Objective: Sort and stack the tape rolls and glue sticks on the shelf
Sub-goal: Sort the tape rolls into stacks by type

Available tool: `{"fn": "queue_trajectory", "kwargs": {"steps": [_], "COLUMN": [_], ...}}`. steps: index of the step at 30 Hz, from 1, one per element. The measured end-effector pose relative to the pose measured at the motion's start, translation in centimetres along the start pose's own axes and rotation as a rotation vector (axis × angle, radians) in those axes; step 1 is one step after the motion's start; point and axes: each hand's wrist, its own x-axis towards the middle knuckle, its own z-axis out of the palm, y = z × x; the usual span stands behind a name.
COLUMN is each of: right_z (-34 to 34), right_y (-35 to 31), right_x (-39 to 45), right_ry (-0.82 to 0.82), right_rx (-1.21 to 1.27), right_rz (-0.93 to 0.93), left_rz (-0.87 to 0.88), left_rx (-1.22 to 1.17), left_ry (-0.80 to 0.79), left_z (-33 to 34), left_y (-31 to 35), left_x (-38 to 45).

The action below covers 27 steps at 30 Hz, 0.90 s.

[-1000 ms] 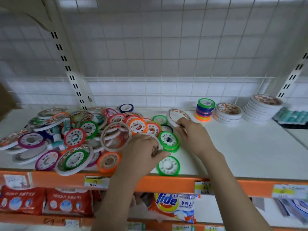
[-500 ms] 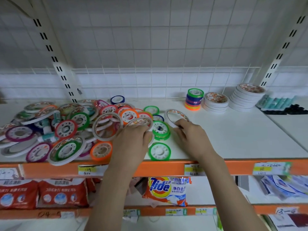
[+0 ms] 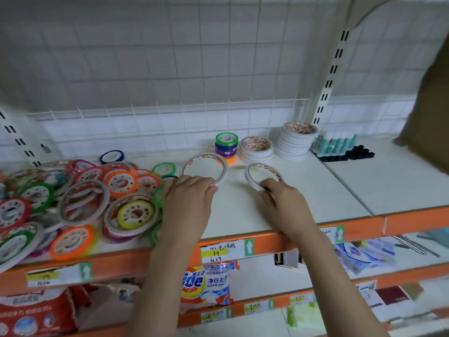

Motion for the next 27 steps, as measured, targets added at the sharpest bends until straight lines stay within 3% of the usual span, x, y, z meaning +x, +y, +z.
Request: {"fn": "queue_trajectory", "kwargs": {"steps": [16,27], "right_z": [-6.0,-6.1], "right_y": [10.8,13.3], "right_x": [0.0,0.5], "right_ry": [0.072,0.032], "right_rx": [-0.061,-0.063], "right_rz": [0.158,0.14], "left_rz": [0.17,0.104], "left_rx": [0.119,0.304], "left_ry": [-0.112,-0.282], "left_z": [9.4,12.7], "left_y": [5.6,7.4], "left_x": [11.8,15.0]}}
